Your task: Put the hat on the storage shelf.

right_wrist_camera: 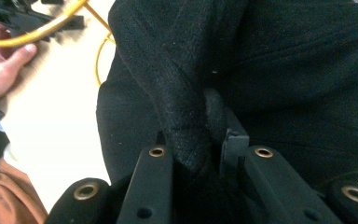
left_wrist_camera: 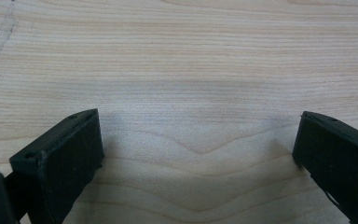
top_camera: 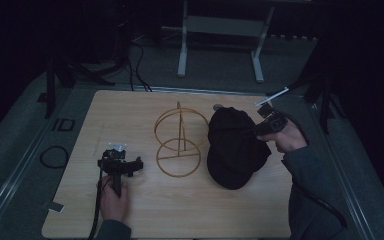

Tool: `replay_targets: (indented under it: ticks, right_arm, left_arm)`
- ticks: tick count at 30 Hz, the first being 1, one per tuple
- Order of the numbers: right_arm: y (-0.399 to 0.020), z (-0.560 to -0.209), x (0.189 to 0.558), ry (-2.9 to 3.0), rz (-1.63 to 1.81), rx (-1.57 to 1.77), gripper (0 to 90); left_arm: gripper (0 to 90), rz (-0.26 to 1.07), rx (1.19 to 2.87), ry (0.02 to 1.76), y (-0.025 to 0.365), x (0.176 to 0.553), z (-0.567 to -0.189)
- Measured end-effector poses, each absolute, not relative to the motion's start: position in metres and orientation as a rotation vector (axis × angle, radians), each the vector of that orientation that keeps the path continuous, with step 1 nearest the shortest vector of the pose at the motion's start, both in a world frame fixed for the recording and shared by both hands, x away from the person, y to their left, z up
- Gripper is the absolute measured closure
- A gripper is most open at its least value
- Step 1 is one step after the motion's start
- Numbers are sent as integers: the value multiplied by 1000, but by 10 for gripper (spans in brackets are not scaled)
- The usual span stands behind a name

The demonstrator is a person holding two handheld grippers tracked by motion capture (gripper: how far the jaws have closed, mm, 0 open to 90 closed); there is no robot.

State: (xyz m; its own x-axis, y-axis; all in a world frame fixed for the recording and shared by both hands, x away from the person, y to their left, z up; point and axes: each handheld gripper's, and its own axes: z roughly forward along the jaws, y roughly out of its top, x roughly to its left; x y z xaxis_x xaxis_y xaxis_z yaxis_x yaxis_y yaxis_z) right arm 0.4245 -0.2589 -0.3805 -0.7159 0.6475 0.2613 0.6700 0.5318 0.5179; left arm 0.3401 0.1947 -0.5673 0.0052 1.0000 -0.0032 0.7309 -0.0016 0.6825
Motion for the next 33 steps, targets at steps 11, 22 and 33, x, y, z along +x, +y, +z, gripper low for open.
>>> replay_targets:
  ticks: [11,22,33]
  right_arm:
    - [-269,-363,423,-2683,-1028,-1167,791]
    - [-273,-348,422,-2672,-1080,-1148,791]
    - [-275,-328,419,-2677,-1140,-1120,791]
  left_arm:
    - [12,698,1784,1777,195,340,-567]
    - [12,697,1785,1778,195,340,-567]
    - [12,696,1785,1779,195,340,-567]
